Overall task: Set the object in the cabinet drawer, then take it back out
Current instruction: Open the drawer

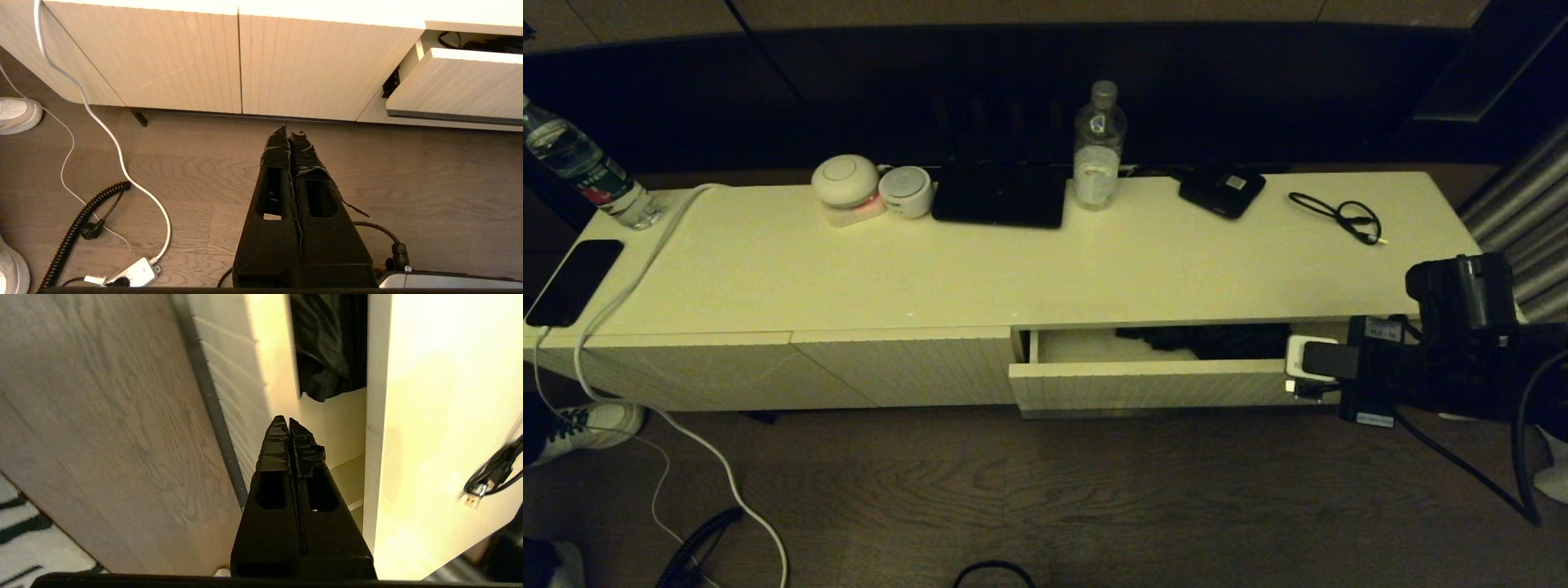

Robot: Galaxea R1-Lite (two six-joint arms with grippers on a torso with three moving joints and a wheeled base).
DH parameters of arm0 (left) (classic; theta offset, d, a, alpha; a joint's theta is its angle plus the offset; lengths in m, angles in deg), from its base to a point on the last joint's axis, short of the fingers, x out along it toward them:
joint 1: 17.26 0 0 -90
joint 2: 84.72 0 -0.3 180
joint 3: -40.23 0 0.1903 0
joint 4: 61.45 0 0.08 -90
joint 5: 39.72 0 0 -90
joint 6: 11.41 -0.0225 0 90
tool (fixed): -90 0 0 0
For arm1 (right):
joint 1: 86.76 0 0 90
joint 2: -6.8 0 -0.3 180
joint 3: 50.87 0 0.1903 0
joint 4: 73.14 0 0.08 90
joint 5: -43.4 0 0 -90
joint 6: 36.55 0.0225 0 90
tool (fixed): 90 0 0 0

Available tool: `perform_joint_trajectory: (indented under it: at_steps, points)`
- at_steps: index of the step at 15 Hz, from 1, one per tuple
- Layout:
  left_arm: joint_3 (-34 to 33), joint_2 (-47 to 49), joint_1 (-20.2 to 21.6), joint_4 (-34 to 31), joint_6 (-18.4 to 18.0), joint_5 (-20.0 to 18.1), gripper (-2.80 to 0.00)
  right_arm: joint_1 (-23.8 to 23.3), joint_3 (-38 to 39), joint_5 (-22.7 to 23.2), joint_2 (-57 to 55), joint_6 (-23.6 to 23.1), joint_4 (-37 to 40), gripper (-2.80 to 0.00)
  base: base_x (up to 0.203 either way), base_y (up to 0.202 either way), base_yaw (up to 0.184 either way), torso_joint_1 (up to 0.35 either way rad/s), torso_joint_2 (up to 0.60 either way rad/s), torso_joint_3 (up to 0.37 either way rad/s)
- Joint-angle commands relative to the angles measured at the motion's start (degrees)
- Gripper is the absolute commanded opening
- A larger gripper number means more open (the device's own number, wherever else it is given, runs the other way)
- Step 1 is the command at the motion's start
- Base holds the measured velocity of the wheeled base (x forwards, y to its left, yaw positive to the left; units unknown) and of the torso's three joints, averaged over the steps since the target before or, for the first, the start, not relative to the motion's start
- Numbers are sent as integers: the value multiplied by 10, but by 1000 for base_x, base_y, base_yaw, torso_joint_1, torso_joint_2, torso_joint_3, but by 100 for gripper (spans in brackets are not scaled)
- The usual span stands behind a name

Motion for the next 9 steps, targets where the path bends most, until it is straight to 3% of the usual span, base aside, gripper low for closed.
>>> perform_joint_trajectory:
  at_steps: [1,9]
  points:
    - [0,-1,0,0,1,0,-280,0,-12,-2,-17,0,-1,-280,0,0,0,0,0,0]
    - [0,-1,0,0,1,0,-280,0,-34,-21,-45,29,-25,-280,0,0,0,0,0,0]
